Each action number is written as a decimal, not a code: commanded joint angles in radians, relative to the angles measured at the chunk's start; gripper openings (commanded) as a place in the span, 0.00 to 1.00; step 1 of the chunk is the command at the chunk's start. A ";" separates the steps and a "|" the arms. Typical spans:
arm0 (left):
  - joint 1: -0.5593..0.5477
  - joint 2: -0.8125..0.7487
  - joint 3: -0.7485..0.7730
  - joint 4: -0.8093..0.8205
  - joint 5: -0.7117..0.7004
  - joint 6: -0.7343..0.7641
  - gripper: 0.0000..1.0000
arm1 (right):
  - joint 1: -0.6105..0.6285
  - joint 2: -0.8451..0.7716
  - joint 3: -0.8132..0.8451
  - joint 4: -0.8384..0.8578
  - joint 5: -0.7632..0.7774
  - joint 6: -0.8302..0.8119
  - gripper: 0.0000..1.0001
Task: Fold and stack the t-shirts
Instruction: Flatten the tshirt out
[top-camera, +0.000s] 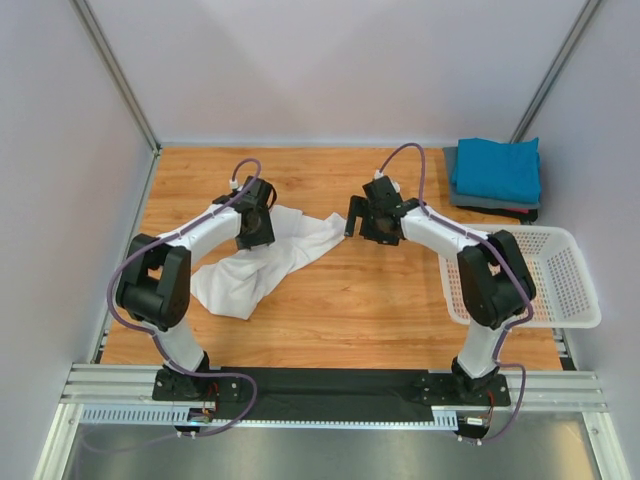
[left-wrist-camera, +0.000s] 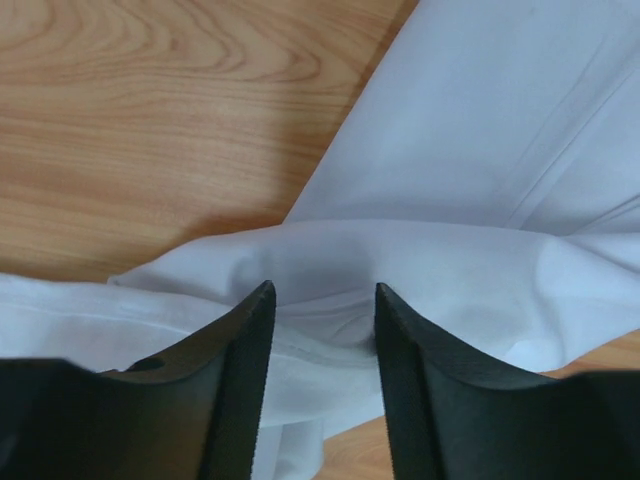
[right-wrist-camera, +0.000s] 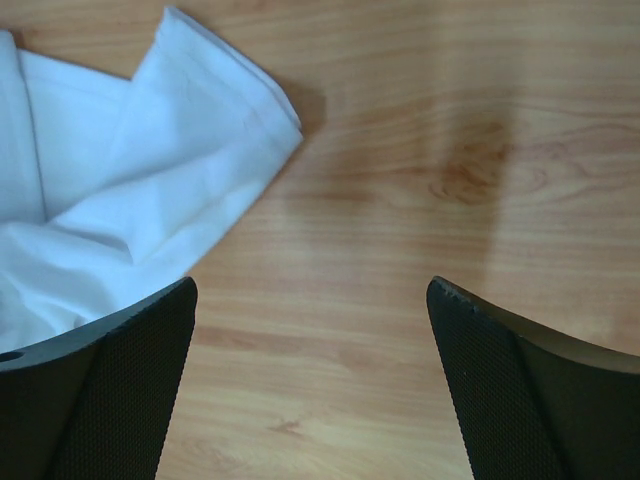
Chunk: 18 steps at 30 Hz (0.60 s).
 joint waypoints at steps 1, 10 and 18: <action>0.000 0.012 0.004 0.048 -0.004 0.004 0.49 | -0.002 0.049 0.116 0.075 0.045 0.026 0.98; 0.000 -0.086 0.005 -0.010 0.023 0.021 0.00 | 0.001 0.212 0.231 0.095 0.057 0.046 0.81; 0.001 -0.378 -0.027 -0.009 0.072 0.121 0.00 | -0.002 0.293 0.329 0.104 0.031 0.019 0.52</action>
